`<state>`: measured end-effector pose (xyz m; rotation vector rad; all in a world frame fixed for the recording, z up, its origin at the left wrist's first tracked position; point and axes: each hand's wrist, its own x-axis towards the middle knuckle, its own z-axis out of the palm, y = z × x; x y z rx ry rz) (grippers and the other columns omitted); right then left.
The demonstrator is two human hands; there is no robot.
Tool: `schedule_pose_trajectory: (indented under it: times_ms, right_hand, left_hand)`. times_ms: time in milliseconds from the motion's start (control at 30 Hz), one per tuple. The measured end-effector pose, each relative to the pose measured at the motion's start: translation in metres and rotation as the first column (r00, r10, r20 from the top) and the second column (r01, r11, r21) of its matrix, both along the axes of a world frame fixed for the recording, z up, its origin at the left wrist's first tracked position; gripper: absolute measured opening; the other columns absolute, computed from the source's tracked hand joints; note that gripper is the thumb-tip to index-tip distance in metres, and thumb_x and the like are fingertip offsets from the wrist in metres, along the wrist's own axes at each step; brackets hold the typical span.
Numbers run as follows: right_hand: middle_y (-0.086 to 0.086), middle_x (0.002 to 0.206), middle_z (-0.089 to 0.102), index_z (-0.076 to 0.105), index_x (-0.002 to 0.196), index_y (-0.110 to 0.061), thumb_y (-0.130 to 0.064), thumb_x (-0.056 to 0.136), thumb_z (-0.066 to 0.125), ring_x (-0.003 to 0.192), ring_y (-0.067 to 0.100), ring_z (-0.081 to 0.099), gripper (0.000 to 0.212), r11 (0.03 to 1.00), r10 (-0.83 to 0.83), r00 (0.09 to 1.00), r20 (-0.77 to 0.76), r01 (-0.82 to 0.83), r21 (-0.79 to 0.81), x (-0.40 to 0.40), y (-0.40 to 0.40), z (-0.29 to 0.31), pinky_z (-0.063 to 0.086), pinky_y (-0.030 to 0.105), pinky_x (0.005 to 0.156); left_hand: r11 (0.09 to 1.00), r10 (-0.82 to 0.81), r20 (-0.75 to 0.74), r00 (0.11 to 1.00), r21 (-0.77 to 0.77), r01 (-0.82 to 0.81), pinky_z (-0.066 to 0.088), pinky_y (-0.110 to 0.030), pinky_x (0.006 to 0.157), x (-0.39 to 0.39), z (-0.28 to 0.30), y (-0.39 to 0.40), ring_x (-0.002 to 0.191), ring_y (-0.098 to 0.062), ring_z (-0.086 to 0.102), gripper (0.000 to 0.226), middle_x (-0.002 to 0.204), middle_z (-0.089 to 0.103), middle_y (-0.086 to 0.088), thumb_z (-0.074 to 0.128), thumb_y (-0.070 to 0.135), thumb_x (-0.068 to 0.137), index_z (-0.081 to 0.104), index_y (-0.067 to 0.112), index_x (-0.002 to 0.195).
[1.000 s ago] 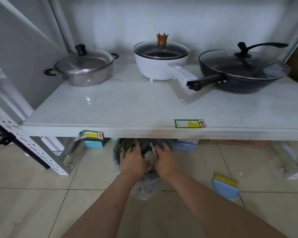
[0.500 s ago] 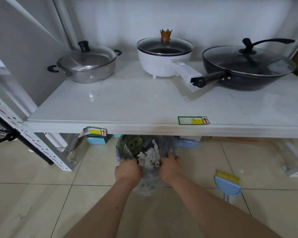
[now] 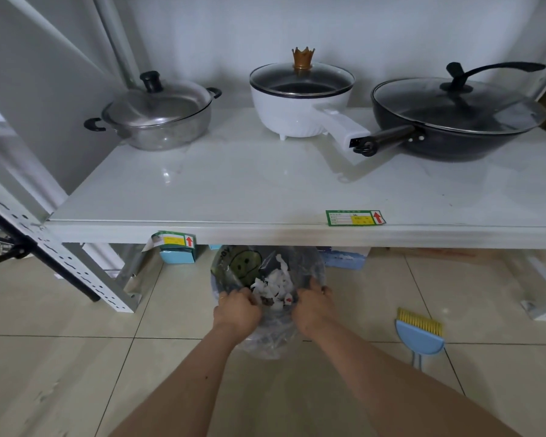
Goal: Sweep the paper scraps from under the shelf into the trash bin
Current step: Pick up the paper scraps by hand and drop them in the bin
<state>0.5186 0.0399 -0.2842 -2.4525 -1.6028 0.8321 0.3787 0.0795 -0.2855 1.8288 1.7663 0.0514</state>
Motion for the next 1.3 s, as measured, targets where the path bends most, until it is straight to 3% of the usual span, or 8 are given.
schedule_pose_trajectory:
  times_ms: [67,367,500,667,900,1167,1233,1300]
  right_hand:
    - [0.013,0.158,0.020,0.052,0.132,-0.009,-0.016,0.091,0.047,0.144,0.035,0.017,0.042,1.000,0.000,1.000,-0.001,0.000,-0.004,-0.002,-0.001,0.001,0.022,0.038,0.117]
    - [0.008,0.159,0.014,0.049,0.135,-0.008,-0.011,0.094,0.046,0.142,0.038,0.019,0.041,0.999,0.046,0.999,-0.002,-0.046,-0.014,-0.021,-0.006,0.011,0.028,0.038,0.116]
    - [0.010,0.157,0.021,0.046,0.138,-0.009,-0.012,0.095,0.043,0.139,0.038,0.025,0.043,0.997,0.083,0.997,0.001,-0.083,0.000,-0.052,-0.006,0.015,0.029,0.038,0.115]
    - [0.011,0.147,0.032,0.054,0.129,-0.007,-0.008,0.091,0.050,0.121,0.033,0.047,0.038,0.986,0.166,0.985,-0.044,-0.166,-0.002,-0.103,-0.007,0.016,0.043,0.036,0.104]
    - [0.011,0.151,0.032,0.054,0.129,-0.007,-0.009,0.094,0.042,0.134,0.036,0.033,0.037,0.966,0.260,0.963,-0.072,-0.259,0.020,-0.178,-0.008,0.018,0.035,0.043,0.113]
    - [0.009,0.151,0.031,0.053,0.129,-0.007,-0.011,0.091,0.041,0.133,0.034,0.035,0.040,0.909,0.416,0.904,-0.104,-0.412,0.057,-0.249,-0.017,0.019,0.033,0.038,0.111]
    - [0.008,0.154,0.027,0.044,0.136,-0.010,-0.015,0.092,0.044,0.137,0.032,0.032,0.044,0.886,0.464,0.880,-0.101,-0.459,0.068,-0.259,-0.020,0.020,0.031,0.039,0.114]
    - [0.007,0.158,0.019,0.042,0.138,-0.014,-0.020,0.093,0.044,0.141,0.032,0.026,0.045,0.873,0.488,0.869,-0.088,-0.483,0.070,-0.262,-0.022,0.022,0.029,0.039,0.117]
  left_hand:
    - [0.999,-0.041,0.018,0.999,0.011,0.040,0.045,-0.039,0.095,-0.004,-0.001,-0.001,0.116,-0.031,0.045,0.028,0.114,0.062,-0.011,0.046,0.025,0.089,0.068,0.016,0.103]
    - [0.994,-0.111,-0.009,0.994,0.005,0.111,0.049,-0.040,0.089,-0.038,-0.004,-0.011,0.106,-0.031,0.049,0.032,0.102,0.064,-0.012,0.047,0.033,0.086,0.070,0.011,0.092]
    - [0.998,-0.068,-0.017,0.998,0.007,0.068,0.048,-0.039,0.085,-0.069,-0.003,-0.016,0.104,-0.032,0.052,0.030,0.101,0.064,-0.015,0.048,0.032,0.085,0.067,0.009,0.089]
    - [1.000,-0.013,-0.095,0.995,0.026,0.016,0.045,-0.038,0.095,-0.120,-0.003,-0.026,0.113,-0.033,0.046,0.036,0.112,0.062,-0.017,0.046,0.035,0.088,0.068,0.009,0.102]
    - [0.994,0.105,-0.128,0.986,0.029,-0.102,0.046,-0.039,0.094,-0.198,-0.004,-0.046,0.110,-0.032,0.049,0.035,0.111,0.062,-0.015,0.046,0.036,0.088,0.068,0.011,0.101]
    - [0.970,0.241,-0.206,0.948,0.016,-0.244,0.046,-0.039,0.094,-0.267,-0.003,-0.068,0.106,-0.029,0.053,0.034,0.109,0.064,-0.012,0.045,0.038,0.086,0.068,0.015,0.098]
    - [0.955,0.284,-0.267,0.921,-0.001,-0.295,0.038,-0.048,0.105,-0.271,0.004,-0.070,0.115,-0.029,0.050,0.034,0.114,0.062,-0.011,0.042,0.038,0.087,0.067,0.016,0.099]
    - [0.945,0.315,-0.329,0.890,0.020,-0.327,0.013,-0.062,0.114,-0.268,0.015,-0.070,0.128,-0.030,0.040,0.034,0.122,0.057,-0.008,0.039,0.037,0.089,0.065,0.019,0.101]
